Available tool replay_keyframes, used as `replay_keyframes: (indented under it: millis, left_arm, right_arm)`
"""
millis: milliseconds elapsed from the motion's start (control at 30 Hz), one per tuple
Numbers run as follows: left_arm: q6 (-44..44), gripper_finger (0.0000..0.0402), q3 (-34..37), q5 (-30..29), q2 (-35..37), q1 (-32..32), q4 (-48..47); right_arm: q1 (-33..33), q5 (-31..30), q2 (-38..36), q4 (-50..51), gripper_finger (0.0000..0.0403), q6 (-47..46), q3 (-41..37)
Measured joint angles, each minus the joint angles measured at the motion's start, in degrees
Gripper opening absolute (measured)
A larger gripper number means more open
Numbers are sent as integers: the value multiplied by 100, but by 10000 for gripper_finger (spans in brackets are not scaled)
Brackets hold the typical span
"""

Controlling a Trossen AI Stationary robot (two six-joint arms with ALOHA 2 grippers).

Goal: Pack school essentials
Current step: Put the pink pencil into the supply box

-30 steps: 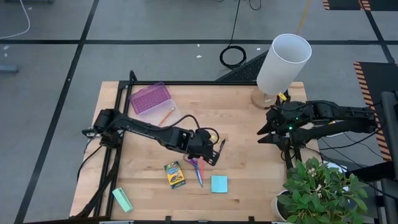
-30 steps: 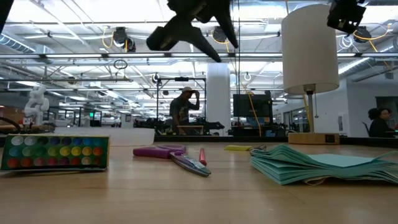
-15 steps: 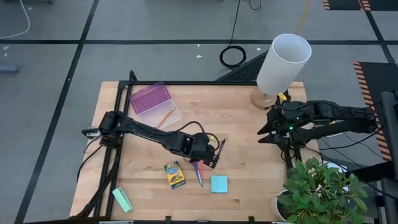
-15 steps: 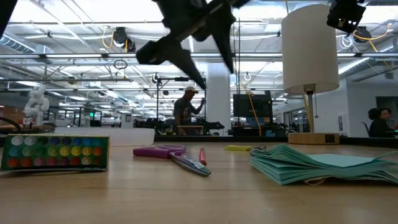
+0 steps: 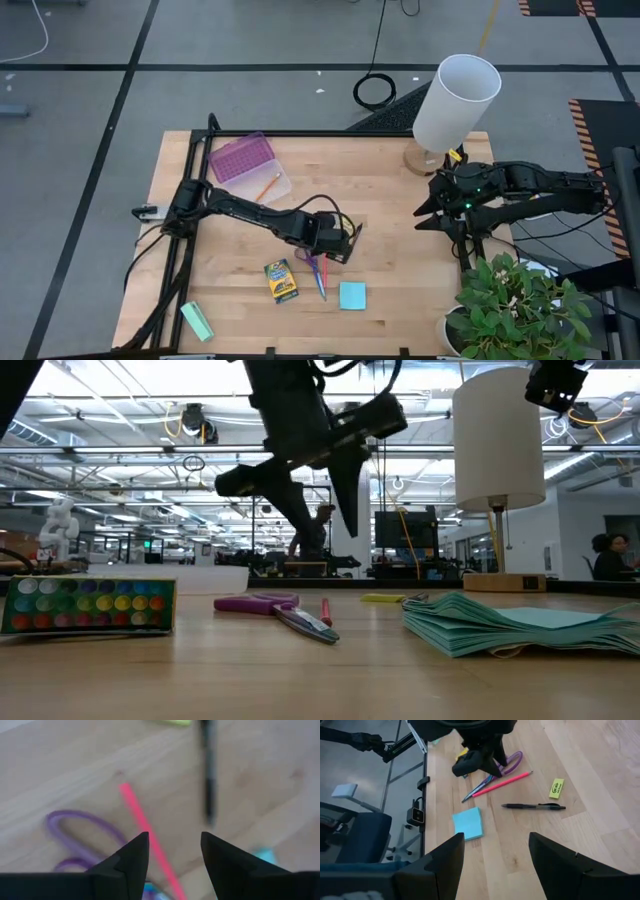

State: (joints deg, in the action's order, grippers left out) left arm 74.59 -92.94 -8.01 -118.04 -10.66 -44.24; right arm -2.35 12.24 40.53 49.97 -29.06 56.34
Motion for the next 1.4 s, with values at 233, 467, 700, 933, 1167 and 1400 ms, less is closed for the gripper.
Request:
replay_keyframes:
  millis: [233,467,700,933,1167,1400]
  left_arm:
    - [422,163,-12,28,-24,144,-229]
    - [389,151,-14,-298,-57,219,-235]
    - [283,152,-16,-286,-194,265,-226]
    - [288,152,-16,97,-524,265,131]
    - [468,152,-14,245,-768,221,331]
    - [483,137,-32,136,-843,140,345]
  right_arm:
    - [-1,3,4,4,215,-19,0]
    - [-2,4,3,5,215,-11,1]
    - [-2,3,4,5,215,-4,0]
    - [-1,5,0,1,215,-4,0]
    - [0,5,9,-8,215,-6,2]
    - [0,5,17,3,215,-2,0]
